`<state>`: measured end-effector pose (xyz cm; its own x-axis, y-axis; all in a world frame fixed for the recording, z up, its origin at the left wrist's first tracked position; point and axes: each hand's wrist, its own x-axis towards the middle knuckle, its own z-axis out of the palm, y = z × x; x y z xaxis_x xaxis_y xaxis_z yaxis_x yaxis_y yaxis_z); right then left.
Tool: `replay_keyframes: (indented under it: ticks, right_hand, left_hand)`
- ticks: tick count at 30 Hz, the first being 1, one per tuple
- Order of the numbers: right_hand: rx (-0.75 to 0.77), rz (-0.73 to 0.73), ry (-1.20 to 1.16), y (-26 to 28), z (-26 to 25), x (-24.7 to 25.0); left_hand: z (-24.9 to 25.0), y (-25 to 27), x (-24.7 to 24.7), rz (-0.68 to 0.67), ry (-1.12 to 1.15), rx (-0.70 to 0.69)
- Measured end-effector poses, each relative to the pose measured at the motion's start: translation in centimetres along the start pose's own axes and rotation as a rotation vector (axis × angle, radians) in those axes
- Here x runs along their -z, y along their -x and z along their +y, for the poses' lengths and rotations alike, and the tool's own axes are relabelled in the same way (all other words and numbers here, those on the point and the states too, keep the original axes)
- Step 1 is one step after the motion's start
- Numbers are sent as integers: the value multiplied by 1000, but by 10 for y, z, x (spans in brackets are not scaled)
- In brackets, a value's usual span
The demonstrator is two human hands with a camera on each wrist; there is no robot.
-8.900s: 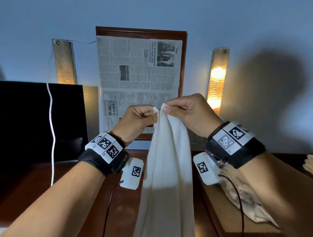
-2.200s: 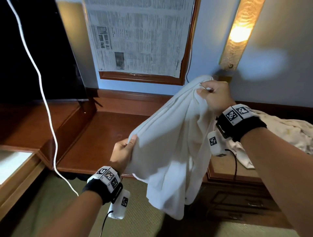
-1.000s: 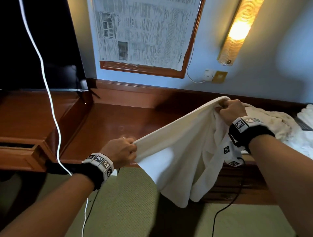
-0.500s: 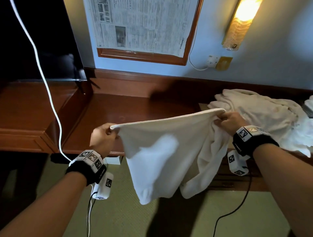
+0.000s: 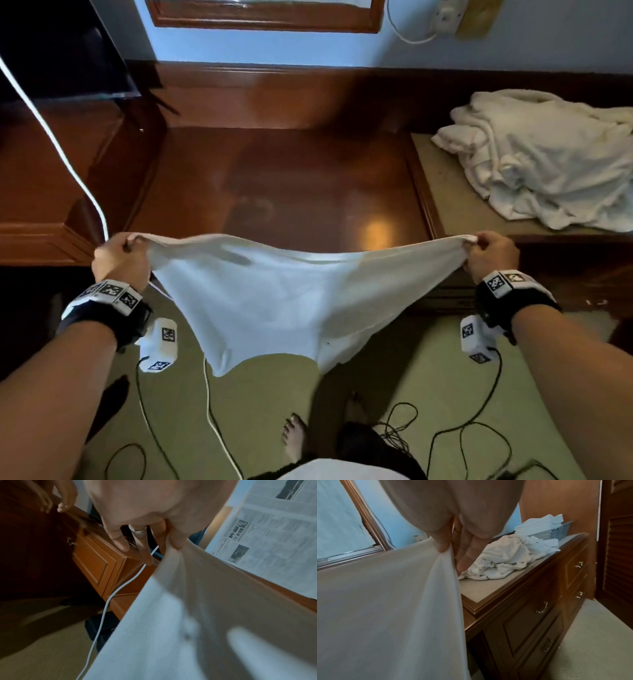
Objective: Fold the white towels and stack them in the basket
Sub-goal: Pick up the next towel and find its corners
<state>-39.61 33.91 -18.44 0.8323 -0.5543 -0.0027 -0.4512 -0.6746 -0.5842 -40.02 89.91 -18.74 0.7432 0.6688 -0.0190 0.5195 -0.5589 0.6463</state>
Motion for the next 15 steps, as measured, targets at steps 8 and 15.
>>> replay_keyframes:
  ticks: [8, 15]
  right_hand:
    - [18, 260, -184, -13, -8, 3]
    - [-329, 284, -365, -16, -35, 0]
  left_hand:
    - [-6, -31, 14, 95, 37, 55]
    - [17, -9, 1, 127, 240, 185]
